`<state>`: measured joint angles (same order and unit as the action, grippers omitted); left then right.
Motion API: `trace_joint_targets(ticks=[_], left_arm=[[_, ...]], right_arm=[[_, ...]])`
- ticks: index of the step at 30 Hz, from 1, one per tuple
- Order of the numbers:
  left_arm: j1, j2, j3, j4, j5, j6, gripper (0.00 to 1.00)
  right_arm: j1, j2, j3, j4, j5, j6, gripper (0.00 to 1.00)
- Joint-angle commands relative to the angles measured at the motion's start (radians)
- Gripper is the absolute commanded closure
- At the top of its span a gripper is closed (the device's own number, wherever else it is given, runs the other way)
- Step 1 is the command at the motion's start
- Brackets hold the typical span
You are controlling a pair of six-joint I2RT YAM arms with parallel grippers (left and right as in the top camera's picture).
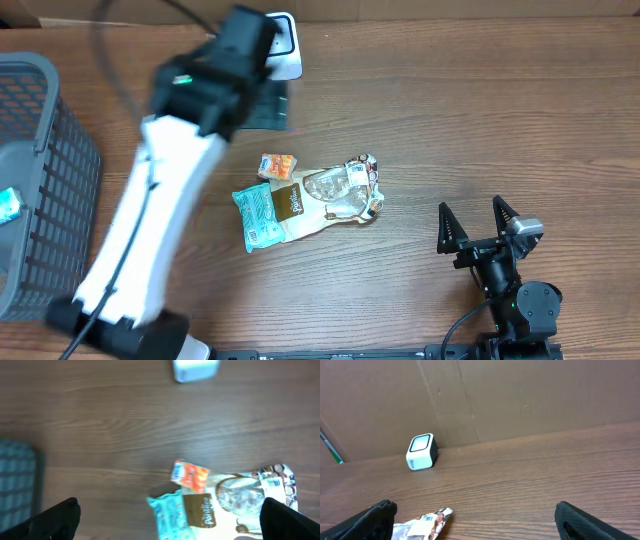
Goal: Scan the item barcode
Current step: 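Lower the orange pack onto the table beside the mint-green pack, then move the left gripper into the basket and grasp the green tissue pack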
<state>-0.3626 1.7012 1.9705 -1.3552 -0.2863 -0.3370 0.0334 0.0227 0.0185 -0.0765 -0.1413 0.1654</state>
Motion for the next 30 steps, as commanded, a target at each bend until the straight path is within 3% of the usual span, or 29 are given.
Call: trace_joint_targets(ticks=[1, 10, 16, 22, 30], left_arm=[[0.117, -0.093, 0.02, -0.013, 0.064, 0.023, 0.02], [0.46, -0.232, 0.02, 0.016, 0.183, 0.023, 0.02], [0.612, -0.239, 0.02, 0.032, 0.288, 0.023, 0.02], [0.73, -0.239, 0.02, 0.075, 0.243, 0.017, 0.04], [1.012, -0.202, 0.019, 0.104, 0.217, -0.045, 0.06]], right_arm=[[0.001, -0.001, -0.01, 0.003, 0.009, 0.01, 0.0], [0.001, -0.001, -0.01, 0.003, 0.009, 0.01, 0.0], [0.001, -0.001, -0.01, 0.003, 0.009, 0.01, 0.0], [0.001, -0.001, -0.01, 0.003, 0.009, 0.01, 0.0], [0.001, -0.001, -0.01, 0.003, 0.009, 0.01, 0.0]])
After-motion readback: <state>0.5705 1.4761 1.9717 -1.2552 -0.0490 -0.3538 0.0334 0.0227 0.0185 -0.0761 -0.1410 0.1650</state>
